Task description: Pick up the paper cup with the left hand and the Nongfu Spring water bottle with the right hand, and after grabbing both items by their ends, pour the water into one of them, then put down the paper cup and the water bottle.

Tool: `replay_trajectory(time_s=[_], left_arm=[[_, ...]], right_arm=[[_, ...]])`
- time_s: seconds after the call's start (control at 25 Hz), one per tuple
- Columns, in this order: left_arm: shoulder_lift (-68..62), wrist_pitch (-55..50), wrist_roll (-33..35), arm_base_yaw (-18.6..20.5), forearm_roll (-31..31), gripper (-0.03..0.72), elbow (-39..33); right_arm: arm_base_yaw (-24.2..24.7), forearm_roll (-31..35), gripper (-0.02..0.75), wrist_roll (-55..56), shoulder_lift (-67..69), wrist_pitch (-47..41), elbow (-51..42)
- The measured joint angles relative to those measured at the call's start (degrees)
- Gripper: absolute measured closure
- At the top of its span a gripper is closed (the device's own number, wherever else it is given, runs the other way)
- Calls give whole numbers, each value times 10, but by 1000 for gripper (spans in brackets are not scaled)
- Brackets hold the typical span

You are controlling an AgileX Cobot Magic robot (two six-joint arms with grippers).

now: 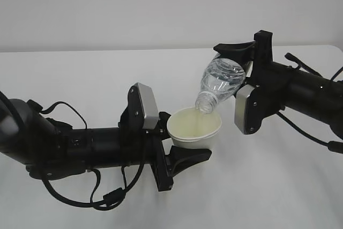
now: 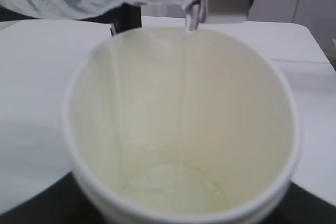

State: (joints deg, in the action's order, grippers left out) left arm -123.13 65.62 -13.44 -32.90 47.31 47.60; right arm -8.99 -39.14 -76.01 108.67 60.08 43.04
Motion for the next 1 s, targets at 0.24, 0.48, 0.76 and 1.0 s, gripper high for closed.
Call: replay_trajectory(time_s=[0.24, 0.48, 0.76, 1.0], left_arm=[[0, 0, 0, 0, 0, 250, 0], [0, 0, 0, 0, -1, 251, 0], [0, 0, 0, 0, -1, 251, 0], [0, 0, 1, 0, -1, 251, 0]], right_arm=[[0, 0, 279, 0, 0, 0, 0], [0, 0, 279, 0, 0, 0, 0], [0, 0, 279, 0, 0, 0, 0], [0, 0, 279, -1, 0, 0, 0]])
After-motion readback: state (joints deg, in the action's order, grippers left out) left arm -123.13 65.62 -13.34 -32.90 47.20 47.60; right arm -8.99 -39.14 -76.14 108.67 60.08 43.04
